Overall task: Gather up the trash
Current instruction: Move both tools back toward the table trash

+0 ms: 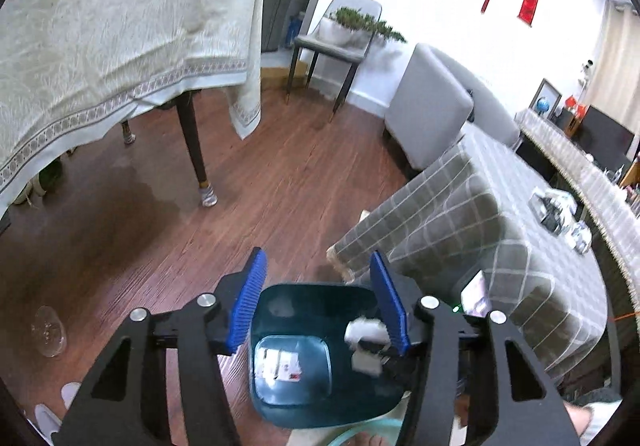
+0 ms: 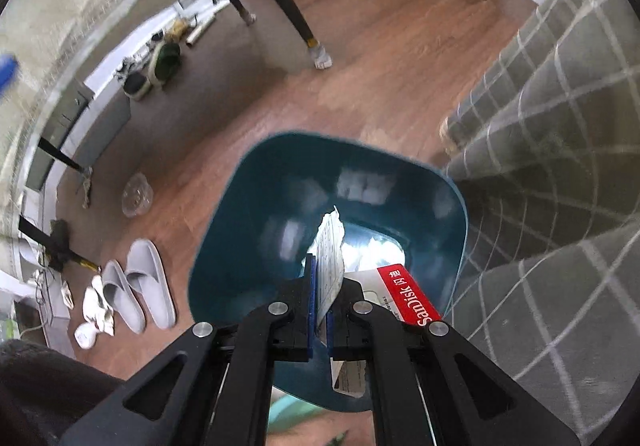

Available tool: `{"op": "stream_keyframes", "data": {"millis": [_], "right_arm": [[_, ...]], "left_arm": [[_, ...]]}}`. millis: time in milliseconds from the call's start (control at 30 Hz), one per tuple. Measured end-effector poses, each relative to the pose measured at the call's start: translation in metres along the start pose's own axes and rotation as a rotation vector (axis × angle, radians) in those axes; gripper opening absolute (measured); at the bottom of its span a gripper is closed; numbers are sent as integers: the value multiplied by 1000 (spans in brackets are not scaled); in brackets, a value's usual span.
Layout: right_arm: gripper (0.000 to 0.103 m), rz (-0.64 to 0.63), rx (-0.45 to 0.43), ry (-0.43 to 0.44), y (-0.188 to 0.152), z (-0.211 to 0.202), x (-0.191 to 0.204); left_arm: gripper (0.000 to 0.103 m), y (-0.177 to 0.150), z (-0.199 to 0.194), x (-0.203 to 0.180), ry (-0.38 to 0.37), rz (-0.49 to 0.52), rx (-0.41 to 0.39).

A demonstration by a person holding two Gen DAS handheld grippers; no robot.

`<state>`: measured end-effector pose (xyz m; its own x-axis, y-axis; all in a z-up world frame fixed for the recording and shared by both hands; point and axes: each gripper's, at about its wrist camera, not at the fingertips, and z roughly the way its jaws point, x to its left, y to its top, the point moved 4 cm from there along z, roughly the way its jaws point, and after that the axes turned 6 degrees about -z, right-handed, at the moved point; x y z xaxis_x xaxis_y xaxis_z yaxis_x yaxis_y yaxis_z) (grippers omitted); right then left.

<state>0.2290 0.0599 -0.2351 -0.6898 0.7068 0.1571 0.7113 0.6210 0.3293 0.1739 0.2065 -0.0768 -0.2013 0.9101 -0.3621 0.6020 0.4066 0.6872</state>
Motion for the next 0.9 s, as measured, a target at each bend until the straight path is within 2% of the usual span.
{"op": "stream_keyframes", "data": {"millis": [167, 233, 300, 333, 533, 900], "right_arm": [[5, -16, 28, 5, -12, 5, 0], [12, -13, 22, 17, -14, 2, -1], [46, -14, 0, 25, -14, -5, -1], [48, -18, -15, 28, -13, -9, 0], [48, -48, -67, 55, -9, -37, 7], [48, -108, -260, 106, -2, -124, 22]], "left_arm": [[54, 10, -6, -12, -21, 1, -37], [54, 14, -9, -19, -32, 4, -50], [54, 16, -13, -25, -38, 11, -62], [54, 17, -14, -27, -42, 13, -69], [54, 23, -21, -48, -69, 30, -95], [54, 33, -25, -78, -80, 61, -143]]}}
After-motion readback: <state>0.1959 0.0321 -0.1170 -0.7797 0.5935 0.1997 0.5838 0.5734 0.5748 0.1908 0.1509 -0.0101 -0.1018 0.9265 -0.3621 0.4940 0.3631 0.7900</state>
